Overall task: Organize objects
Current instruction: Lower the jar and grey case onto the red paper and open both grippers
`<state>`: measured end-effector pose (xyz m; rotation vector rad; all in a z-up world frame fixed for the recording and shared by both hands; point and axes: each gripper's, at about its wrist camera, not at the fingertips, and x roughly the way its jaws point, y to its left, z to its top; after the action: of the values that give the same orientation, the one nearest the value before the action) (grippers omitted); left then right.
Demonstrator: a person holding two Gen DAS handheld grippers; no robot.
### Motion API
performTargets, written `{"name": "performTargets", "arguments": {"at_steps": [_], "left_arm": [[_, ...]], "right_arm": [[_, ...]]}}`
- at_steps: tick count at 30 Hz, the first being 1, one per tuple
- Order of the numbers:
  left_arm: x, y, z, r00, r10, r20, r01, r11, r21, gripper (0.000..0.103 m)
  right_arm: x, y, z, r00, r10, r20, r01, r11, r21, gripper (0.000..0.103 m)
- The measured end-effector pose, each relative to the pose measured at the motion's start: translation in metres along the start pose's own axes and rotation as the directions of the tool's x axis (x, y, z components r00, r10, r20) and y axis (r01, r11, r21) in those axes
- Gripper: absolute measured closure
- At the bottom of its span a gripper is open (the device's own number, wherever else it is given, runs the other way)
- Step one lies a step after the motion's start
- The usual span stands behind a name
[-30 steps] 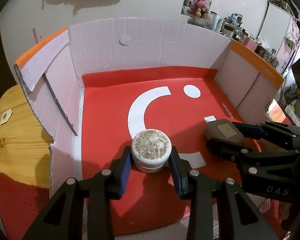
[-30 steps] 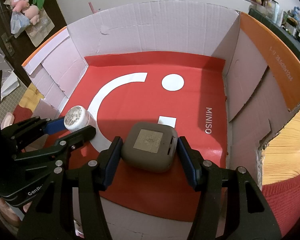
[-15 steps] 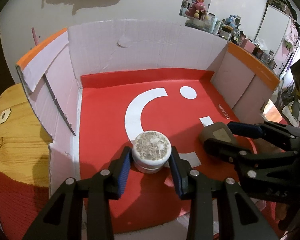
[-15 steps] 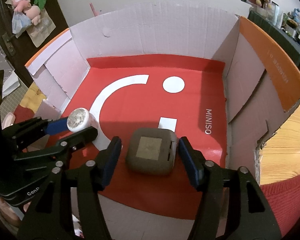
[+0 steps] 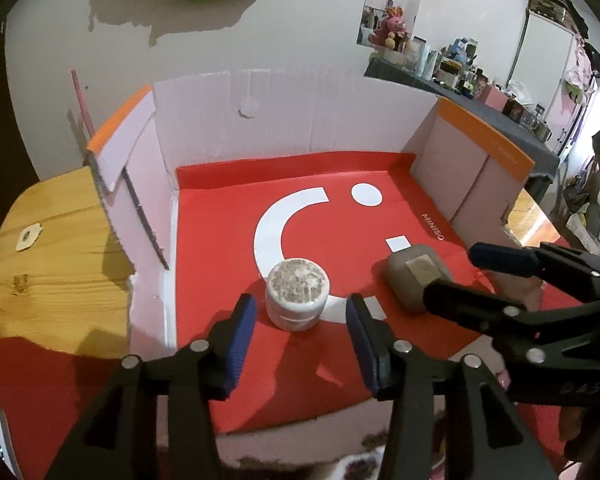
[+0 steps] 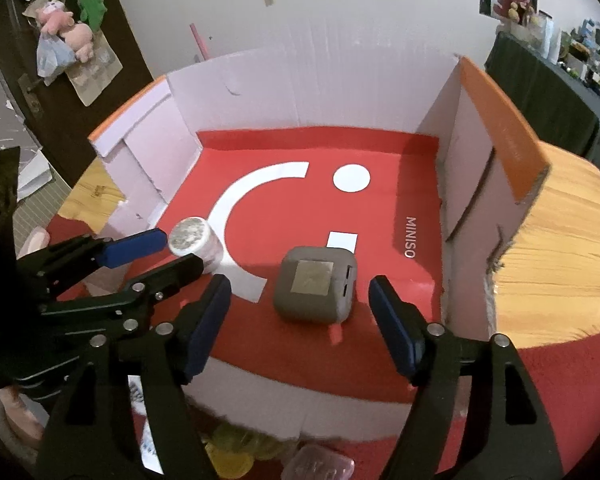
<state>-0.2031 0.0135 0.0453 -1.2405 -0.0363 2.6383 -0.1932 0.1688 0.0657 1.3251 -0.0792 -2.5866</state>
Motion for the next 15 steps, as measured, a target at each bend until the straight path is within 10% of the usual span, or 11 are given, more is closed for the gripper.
{"name": "performTargets", "arguments": {"at_steps": [15], "left_arm": [[-0.057,-0.003,-0.019,0.995,0.031,0.100,-0.030,0.999,-0.011,0.030]], "right_arm": [[-0.062,0.021,-0.024,0.989,-0.022,0.148,0.028,0.999,-0.036,0.013]]}}
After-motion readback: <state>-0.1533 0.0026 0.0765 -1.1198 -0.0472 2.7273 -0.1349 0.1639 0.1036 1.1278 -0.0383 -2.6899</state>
